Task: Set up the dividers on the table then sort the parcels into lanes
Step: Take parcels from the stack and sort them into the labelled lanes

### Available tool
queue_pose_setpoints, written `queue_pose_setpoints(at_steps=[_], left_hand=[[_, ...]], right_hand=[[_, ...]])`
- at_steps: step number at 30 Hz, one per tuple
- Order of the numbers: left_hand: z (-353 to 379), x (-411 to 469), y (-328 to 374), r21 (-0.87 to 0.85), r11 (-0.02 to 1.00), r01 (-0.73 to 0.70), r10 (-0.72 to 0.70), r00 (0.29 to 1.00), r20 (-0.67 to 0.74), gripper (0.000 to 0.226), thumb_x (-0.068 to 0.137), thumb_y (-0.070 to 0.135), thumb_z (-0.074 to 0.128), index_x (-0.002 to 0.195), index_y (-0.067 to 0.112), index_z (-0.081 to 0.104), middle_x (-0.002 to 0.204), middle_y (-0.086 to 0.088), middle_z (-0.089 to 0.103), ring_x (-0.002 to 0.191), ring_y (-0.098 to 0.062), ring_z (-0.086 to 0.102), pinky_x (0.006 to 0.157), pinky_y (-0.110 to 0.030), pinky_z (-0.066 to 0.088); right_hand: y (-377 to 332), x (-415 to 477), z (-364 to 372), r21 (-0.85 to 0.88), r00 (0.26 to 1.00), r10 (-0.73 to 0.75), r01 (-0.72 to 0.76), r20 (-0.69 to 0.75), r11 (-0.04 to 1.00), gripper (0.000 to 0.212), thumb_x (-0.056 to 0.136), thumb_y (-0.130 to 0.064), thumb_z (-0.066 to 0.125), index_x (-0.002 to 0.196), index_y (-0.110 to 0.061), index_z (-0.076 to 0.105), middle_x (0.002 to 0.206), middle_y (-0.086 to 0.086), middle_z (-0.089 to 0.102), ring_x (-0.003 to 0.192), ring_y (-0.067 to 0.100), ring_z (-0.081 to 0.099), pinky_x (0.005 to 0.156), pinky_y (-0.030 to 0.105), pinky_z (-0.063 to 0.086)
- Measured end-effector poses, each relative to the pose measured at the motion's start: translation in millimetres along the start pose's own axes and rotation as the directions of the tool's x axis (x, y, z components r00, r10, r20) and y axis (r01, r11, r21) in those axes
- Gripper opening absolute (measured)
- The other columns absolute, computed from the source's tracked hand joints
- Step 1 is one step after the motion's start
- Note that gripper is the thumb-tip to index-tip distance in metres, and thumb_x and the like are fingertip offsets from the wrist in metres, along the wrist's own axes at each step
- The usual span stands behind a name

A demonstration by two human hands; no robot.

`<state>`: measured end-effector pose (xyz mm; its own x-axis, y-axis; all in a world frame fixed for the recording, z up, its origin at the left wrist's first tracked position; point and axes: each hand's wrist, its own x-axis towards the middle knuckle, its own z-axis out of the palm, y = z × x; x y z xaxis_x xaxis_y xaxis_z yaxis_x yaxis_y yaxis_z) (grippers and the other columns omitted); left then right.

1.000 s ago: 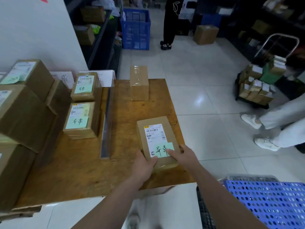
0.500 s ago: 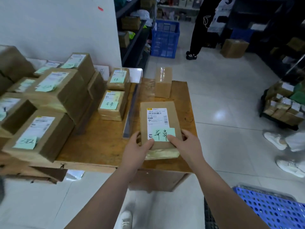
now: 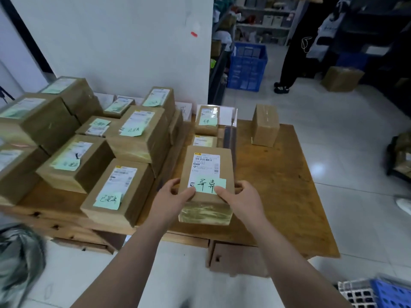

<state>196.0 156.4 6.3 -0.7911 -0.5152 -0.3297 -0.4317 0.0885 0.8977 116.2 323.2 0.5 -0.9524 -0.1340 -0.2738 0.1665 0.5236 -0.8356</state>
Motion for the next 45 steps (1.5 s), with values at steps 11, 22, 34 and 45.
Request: queue_pose_setpoints(at_steps=[11, 22, 34, 45], left_hand=[[-26, 55, -47, 0.113, 0.988, 0.107, -0.123, 0.981, 0.151, 0.056, 0.090, 0.025, 0.067, 0.142, 0.014, 0.046, 0.128, -0.002, 0.065, 0.107, -0.019, 0.065, 0.093, -0.035, 0.053], [-18, 76, -62, 0.183, 0.973, 0.140, -0.173, 0.968, 0.182, 0.062, 0.091, 0.021, 0.068, 0.146, 0.015, 0.041, 0.133, -0.002, 0.062, 0.113, -0.019, 0.061, 0.095, -0.033, 0.051], [-17, 75, -2, 0.474, 0.836, -0.276, 0.252, 0.961, 0.115, 0.039, 0.098, 0.025, 0.055, 0.136, 0.016, 0.051, 0.130, 0.004, 0.055, 0.119, -0.018, 0.054, 0.081, -0.017, 0.039], [59, 90, 84, 0.628, 0.546, -0.555, 0.459, 0.825, 0.331, 0.049, 0.098, 0.038, 0.051, 0.144, 0.023, 0.044, 0.142, -0.001, 0.053, 0.127, -0.021, 0.052, 0.101, -0.038, 0.045]], right_hand=[[21, 15, 76, -0.006, 0.992, 0.129, -0.129, -0.008, 0.992, 0.045, 0.078, -0.036, 0.077, 0.113, -0.015, 0.060, 0.108, -0.003, 0.068, 0.086, 0.010, 0.063, 0.065, 0.022, 0.048], [38, 32, 89, -0.024, 0.982, 0.187, -0.186, 0.030, 0.982, 0.053, 0.078, -0.031, 0.079, 0.121, -0.014, 0.055, 0.115, -0.001, 0.068, 0.091, 0.010, 0.065, 0.074, 0.026, 0.058], [1, 37, 43, -0.311, 0.994, -0.085, 0.058, -0.074, 0.949, 0.059, 0.091, -0.042, 0.060, 0.142, -0.016, 0.044, 0.136, -0.001, 0.054, 0.122, 0.016, 0.051, 0.096, 0.029, 0.044], [-4, 68, -49, -0.488, 0.962, -0.148, 0.018, -0.228, 0.873, 0.055, 0.096, -0.040, 0.052, 0.145, -0.019, 0.041, 0.146, 0.000, 0.046, 0.134, 0.017, 0.043, 0.108, 0.031, 0.036]])
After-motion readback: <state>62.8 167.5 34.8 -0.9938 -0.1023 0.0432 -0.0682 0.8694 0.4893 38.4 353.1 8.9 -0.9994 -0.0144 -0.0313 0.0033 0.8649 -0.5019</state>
